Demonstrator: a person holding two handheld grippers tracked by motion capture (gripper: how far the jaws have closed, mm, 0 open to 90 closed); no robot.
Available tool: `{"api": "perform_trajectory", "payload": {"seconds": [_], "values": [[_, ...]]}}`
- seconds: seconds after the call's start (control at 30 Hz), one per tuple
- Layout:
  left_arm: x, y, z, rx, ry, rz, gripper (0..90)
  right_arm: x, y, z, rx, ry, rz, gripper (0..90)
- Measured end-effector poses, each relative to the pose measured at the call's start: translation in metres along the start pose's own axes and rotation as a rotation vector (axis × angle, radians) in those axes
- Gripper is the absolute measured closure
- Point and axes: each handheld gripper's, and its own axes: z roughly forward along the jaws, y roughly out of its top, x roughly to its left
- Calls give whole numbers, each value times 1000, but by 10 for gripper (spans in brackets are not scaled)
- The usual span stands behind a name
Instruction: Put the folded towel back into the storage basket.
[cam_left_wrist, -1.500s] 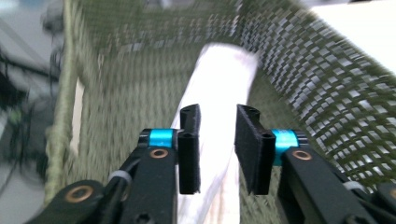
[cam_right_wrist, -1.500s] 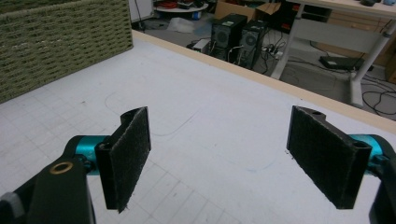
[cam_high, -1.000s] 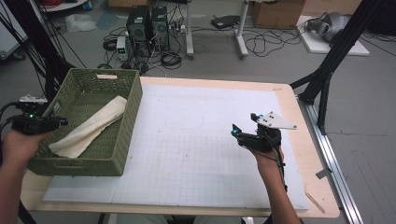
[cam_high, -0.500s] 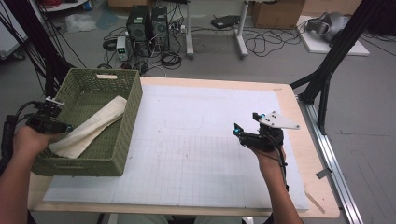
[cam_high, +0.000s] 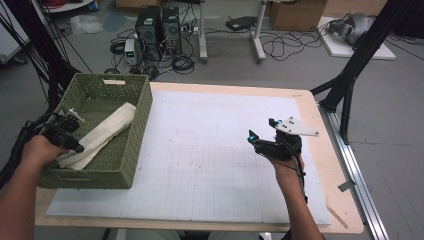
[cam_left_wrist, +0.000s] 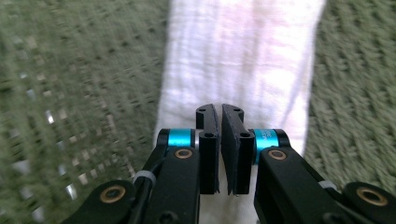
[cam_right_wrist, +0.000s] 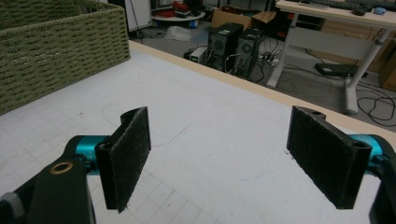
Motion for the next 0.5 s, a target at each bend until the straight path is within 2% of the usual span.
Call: {"api": "perform_trajectory", "payload": {"seconds": [0.13, 0.23, 0.37, 0.5], "values": [[-2, 1, 7, 45, -26, 22, 809, 1, 1, 1, -2, 2, -4, 213], [-4, 1, 13, 61, -38, 28, 793, 1, 1, -1, -2, 1, 0, 213], [-3, 0, 11, 13, -34, 9, 794, -3, 0, -3, -10, -4, 10, 213], [2, -2, 1, -99, -60, -22, 784, -4, 1, -4, -11, -9, 17, 214]]}}
